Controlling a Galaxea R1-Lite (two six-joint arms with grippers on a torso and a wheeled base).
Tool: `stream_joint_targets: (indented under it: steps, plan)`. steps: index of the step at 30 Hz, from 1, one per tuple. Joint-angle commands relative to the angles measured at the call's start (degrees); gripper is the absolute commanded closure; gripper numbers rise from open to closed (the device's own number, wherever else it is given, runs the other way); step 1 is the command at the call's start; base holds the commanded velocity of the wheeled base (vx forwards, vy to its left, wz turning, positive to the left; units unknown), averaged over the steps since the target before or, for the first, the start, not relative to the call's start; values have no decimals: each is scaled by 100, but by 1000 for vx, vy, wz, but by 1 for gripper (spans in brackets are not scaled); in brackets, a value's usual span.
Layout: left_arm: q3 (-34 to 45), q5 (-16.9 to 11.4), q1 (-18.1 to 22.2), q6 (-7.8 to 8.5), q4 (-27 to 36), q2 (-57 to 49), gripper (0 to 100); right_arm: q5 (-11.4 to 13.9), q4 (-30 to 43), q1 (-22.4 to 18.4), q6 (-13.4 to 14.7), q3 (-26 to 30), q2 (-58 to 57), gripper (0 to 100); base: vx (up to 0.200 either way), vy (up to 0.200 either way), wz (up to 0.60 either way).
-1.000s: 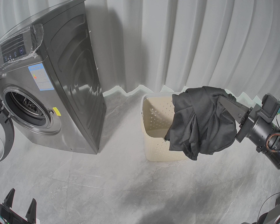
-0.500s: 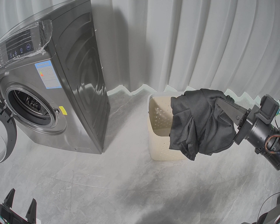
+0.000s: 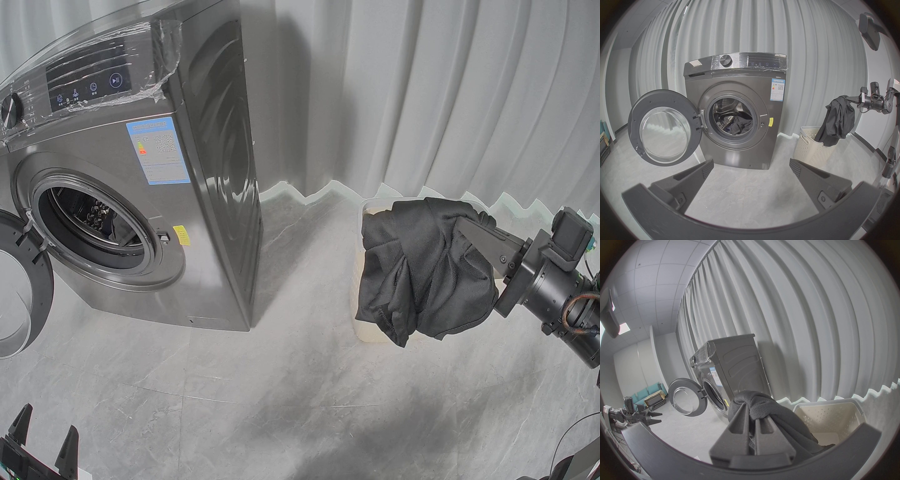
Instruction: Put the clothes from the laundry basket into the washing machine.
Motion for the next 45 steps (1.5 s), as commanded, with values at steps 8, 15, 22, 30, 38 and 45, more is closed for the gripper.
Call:
stream_joint_targets:
  steps: [8,15,22,30,38,45]
  plan:
    - [84,2,0,-10,2,-93,0,152,-130,74,11,23,53,100,0,200,0]
    - [84,2,0,-10,2,-93,0,152,-209,136,20,14,115,100,0,200,0]
    - [84,2,0,-19,2,-93,0,152,-217,136,20,14,115,100,0,200,0]
    - [84,2,0,-10,2,-93,0,152,-297,153,20,14,159,100,0,200,0]
    - [84,2,0,-10,2,-93,0,160,-305,153,28,14,238,100,0,125,0]
    - [84,2,0,-10,2,-93,0,160,-332,153,55,23,264,100,-114,0,0]
